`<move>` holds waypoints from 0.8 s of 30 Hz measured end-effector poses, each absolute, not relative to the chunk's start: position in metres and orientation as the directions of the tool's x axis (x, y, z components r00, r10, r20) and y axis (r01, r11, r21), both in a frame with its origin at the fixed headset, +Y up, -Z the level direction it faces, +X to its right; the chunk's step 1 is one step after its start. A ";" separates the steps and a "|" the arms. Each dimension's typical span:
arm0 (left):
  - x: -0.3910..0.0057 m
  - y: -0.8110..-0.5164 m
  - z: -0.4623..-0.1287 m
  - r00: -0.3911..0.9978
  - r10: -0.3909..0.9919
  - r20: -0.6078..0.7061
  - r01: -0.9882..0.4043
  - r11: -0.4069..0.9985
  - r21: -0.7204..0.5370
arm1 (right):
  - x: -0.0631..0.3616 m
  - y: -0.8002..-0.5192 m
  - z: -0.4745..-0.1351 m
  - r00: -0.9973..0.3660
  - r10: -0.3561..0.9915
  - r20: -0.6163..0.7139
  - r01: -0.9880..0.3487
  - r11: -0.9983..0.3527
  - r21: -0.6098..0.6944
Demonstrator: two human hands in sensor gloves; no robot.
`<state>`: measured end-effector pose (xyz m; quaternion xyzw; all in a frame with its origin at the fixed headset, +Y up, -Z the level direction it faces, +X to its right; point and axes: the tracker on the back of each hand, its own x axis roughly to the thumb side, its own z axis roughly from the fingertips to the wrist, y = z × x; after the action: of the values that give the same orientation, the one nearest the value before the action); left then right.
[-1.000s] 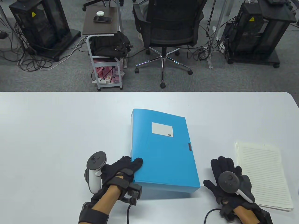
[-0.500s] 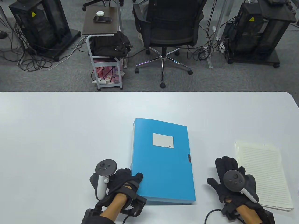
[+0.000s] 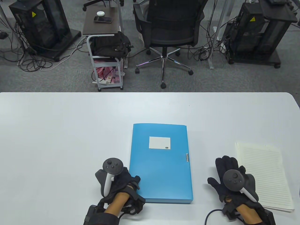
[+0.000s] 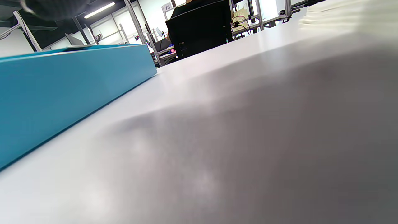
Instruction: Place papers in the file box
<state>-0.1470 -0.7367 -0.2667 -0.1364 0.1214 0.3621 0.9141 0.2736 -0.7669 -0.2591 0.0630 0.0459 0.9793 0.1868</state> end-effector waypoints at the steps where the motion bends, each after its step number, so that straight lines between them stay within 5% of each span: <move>1: -0.140 -0.733 -0.265 0.751 0.629 -0.201 -0.659 0.737 -0.152 | 0.273 -0.768 -0.258 -0.925 0.363 0.108 -0.351 -0.929 0.117; 4: -0.113 -0.729 -0.258 0.700 0.709 0.083 -0.669 0.692 -0.272 | 0.268 -0.769 -0.257 -0.931 0.348 0.112 -0.332 -0.933 0.139; 9: -0.068 -0.733 -0.244 0.800 0.495 0.339 -0.392 0.859 -0.329 | 0.264 -0.767 -0.256 -0.935 0.327 0.134 -0.314 -0.943 0.109; 14: -0.052 -0.761 -0.244 0.890 0.289 0.352 -0.145 0.912 -0.383 | 0.264 -0.768 -0.256 -0.935 0.327 0.137 -0.314 -0.943 0.111; 24: -0.058 -0.766 -0.246 0.856 0.372 0.360 -0.236 0.899 -0.369 | 0.262 -0.766 -0.254 -0.938 0.310 0.153 -0.300 -0.950 0.085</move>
<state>-0.0577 -0.7662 -0.2462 -0.1580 -0.2158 0.1601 0.9502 0.2624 -0.7660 -0.2544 0.0824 0.0305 0.9840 0.1549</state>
